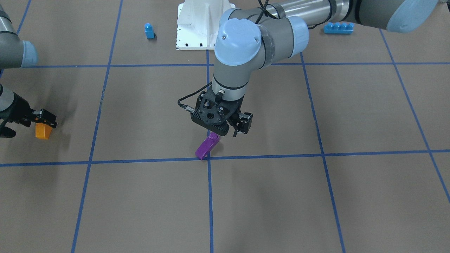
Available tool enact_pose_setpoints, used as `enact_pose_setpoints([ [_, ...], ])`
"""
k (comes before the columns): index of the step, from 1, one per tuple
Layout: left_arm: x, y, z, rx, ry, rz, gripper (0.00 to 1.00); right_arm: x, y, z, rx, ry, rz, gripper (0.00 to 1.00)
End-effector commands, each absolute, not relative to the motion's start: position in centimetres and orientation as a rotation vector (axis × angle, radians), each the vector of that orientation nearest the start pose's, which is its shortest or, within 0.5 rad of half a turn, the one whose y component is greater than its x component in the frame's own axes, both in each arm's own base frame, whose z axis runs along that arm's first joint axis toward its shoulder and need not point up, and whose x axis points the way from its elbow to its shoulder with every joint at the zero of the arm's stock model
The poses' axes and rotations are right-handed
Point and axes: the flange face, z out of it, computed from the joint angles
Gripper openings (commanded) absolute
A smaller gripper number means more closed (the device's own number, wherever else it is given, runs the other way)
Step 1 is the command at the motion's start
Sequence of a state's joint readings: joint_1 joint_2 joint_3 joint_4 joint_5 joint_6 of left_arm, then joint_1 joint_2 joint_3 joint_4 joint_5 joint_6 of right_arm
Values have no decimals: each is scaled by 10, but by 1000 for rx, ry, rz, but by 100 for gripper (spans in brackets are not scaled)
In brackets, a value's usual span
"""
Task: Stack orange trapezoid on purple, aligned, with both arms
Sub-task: 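Release the purple block with the left gripper while the right gripper grasps the trapezoid, then carry the orange trapezoid over the purple block with the right gripper while the left withdraws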
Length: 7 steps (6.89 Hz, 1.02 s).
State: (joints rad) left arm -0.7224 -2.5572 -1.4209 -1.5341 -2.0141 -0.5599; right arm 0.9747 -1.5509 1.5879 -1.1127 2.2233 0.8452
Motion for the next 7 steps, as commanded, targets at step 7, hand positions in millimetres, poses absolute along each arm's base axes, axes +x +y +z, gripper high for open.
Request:
enact_pose_setpoints([
  [7,411,-553,151,312,745,458,100,-259,-541,447,-61,-859,111,0],
])
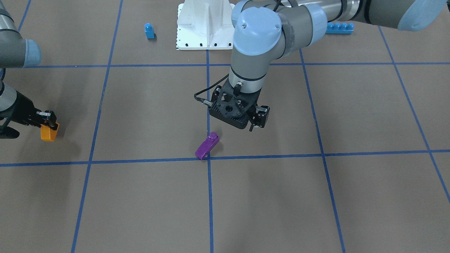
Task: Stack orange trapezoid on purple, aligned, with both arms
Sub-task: 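Carry the orange trapezoid over the purple block with the right gripper while the left withdraws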
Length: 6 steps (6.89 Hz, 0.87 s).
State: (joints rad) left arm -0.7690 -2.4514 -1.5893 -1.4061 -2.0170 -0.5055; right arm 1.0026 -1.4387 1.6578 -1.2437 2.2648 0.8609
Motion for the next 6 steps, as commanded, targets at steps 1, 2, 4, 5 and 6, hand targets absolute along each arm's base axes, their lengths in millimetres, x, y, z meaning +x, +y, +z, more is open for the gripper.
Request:
enact_pose_setpoints([
  [1,377,-554,190,319,712,472,100,-280,-567,378,-78,-870,166,0],
  [2,345,-552,226,321,684,485,100,-311,-571,330,-96,-896,203,0],
  [4,302,-549,281,290,643,458,100,-370,-568,243,-141,-951,316,0],
  [5,268,-545,314,275,617,445,100,-410,-574,211,-131,-935,374,0],
  [6,232,-543,346,267,588,451,100,-449,-587,182,-139,-911,442,0],
])
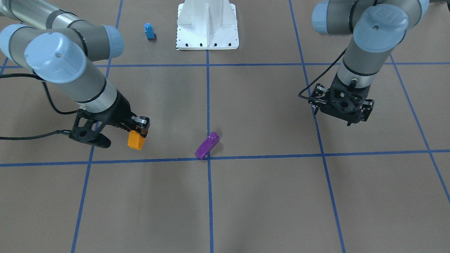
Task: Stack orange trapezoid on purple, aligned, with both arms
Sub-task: 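Carry the orange trapezoid over the purple block with the right gripper while the left withdraws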
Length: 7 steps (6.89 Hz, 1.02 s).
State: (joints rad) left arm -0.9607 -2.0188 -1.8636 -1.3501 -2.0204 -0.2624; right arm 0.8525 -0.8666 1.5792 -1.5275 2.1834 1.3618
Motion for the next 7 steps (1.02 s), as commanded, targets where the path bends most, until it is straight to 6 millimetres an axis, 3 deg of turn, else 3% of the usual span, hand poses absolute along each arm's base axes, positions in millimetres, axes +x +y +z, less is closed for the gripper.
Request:
enact_pose_setpoints([
  [1,192,-541,382,224,622,463,100,-481,-586,161,-172,-893,533,0],
  [2,151,-541,409,219,623,490,100,-503,-587,149,-216,-871,655,0],
  [3,128,-540,432,214,606,521,100,-539,-577,128,-231,-849,738,0],
  [4,123,-543,442,203,599,522,100,-575,-562,119,-200,-822,768,0],
  [5,118,-536,458,189,595,532,100,-586,-552,121,-214,-813,779,0],
  [7,115,-534,461,196,596,534,100,-590,-548,124,-263,-811,879,0],
])
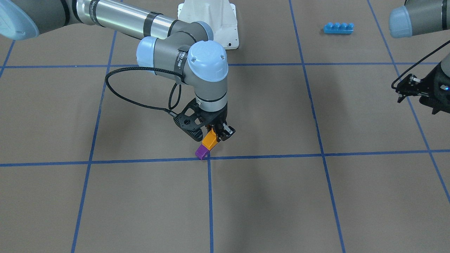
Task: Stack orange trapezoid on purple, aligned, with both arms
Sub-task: 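Lower the orange trapezoid onto the purple block and align it with the right gripper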
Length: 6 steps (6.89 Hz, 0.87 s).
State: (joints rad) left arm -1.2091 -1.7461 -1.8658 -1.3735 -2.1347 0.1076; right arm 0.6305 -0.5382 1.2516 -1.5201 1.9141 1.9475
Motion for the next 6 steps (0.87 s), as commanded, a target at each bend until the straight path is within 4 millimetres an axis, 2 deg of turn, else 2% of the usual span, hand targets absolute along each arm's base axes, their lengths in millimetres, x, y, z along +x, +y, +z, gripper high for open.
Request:
enact_pose_setpoints([
  [1,115,-535,461,196,595,534,100,-590,-549,127,-277,-807,912,0],
  [3,115,-535,461,196,595,534,100,-598,-548,138,-284,-784,917,0],
  [6,115,-534,461,195,595,533,100,-602,-545,140,-287,-778,911,0],
])
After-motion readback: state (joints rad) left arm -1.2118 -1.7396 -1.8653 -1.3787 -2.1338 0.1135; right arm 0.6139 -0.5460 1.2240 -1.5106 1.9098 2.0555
